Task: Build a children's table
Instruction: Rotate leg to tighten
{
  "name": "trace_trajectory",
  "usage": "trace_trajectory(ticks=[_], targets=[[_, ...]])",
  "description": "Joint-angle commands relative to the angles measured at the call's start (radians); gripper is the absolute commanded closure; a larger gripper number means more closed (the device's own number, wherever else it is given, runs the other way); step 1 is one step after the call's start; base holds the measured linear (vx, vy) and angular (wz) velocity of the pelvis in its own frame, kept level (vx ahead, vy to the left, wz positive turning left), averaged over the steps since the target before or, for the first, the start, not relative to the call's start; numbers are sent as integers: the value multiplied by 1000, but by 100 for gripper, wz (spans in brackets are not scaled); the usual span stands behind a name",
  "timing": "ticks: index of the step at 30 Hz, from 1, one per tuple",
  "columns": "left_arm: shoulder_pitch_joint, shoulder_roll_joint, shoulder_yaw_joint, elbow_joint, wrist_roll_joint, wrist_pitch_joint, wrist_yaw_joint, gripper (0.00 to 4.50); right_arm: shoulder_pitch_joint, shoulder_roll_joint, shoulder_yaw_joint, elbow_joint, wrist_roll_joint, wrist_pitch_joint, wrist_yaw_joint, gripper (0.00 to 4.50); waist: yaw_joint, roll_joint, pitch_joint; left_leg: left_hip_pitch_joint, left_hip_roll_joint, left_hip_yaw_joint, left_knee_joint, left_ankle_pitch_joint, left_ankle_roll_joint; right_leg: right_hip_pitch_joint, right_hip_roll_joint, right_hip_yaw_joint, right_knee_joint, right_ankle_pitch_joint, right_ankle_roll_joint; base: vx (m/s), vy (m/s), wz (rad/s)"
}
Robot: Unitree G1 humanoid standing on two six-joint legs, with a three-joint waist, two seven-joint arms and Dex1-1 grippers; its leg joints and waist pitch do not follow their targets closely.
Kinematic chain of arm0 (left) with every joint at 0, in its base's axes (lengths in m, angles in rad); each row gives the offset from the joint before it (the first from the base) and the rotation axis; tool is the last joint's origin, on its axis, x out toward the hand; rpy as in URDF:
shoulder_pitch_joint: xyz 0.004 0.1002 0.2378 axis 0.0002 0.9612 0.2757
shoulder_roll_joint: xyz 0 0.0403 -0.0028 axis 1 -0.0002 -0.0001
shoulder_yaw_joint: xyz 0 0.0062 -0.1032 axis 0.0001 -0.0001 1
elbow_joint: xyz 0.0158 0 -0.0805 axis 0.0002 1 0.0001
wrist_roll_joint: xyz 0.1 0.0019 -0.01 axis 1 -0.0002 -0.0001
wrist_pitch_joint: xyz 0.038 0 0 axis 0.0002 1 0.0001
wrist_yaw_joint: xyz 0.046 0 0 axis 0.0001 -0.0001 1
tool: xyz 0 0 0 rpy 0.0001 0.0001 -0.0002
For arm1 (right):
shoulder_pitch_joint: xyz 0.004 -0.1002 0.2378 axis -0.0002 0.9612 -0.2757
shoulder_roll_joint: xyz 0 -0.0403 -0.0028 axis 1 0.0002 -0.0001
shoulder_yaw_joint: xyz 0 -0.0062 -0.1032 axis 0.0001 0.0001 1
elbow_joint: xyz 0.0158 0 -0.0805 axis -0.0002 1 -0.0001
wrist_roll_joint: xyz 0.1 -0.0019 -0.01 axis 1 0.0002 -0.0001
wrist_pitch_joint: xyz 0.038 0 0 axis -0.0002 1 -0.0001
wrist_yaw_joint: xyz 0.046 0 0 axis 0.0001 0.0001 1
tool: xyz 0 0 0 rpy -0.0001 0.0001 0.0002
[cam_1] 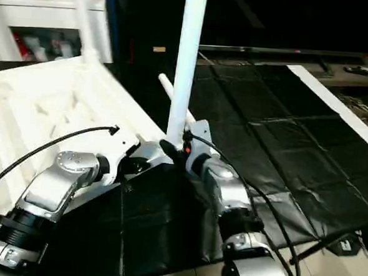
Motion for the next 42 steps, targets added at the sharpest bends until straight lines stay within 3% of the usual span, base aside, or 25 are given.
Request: trace_trajectory(ticks=[1, 7, 11, 14, 17, 22, 31, 35, 37, 42], targets=[[-40, -18, -38, -66, -13, -13, -14, 450, 12, 32, 45, 31, 0, 16, 23, 81, 9, 19, -66, 3, 24, -9, -66, -240, 16, 53, -85, 60, -91, -315, -136, 0, 0, 0], [-25, 58, -47, -55, -30, -77, -106, 450, 61, -57, 95, -37, -17, -52, 166, 26, 17, 17, -69, 0, 24, -6, -64, -209, 28, 57, -84, 63, -82, -235, -156, 0, 0, 0], [-12, 113, -48, -41, -57, -132, -187, 450, 96, -130, 101, -78, -7, -91, 303, 7, 27, 16, -67, 0, 24, -5, -64, -214, 37, 58, -85, 62, -87, -270, -147, 0, 0, 0], [-3, 185, -62, -12, -78, -237, -311, 450, 103, -224, 109, -97, -5, -130, 440, 7, 41, 17, -66, 8, 25, -4, -64, -233, 42, 50, -84, 62, -93, -298, -141, 0, 0, 0], [-1, 219, -67, 9, -97, -300, -388, 450, 98, -261, 109, -95, 12, -150, 520, 7, 45, 18, -65, 9, 28, -3, -66, -236, 35, 50, -83, 63, -88, -282, -151, 0, 0, 0], [-13, 295, -108, 52, -97, -396, -522, 450, 94, -333, 142, -150, 60, -131, 706, 7, 60, 20, -64, 15, 31, -2, -67, -251, 37, 48, -82, 64, -87, -280, -161, 0, 0, 0], [-58, 336, -163, 137, -69, -513, -623, 450, 64, -354, 206, -113, 16, -202, 835, 7, 78, 19, -67, 8, 32, -4, -68, -239, 19, 53, -89, 65, -82, -299, -157, 0, 0, 0], [-70, 331, -173, 163, -59, -542, -631, 450, 52, -340, 212, -94, 15, -203, 844, 23, 78, 19, -68, 9, 34, -4, -68, -238, 15, 53, -88, 65, -79, -286, -160, 0, 0, 0], [-80, 328, -178, 184, -56, -564, -647, 450, 44, -329, 224, -77, 20, -215, 867, 59, 79, 20, -70, 8, 33, -4, -67, -235, 15, 54, -89, 65, -78, -272, -165, 0, 0, 0], [-87, 333, -187, 199, -54, -588, -660, 450, 41, -326, 236, -63, 23, -217, 897, 102, 80, 20, -70, 7, 34, -3, -67, -228, 18, 55, -89, 65, -76, -258, -169, 0, 0, 0]])
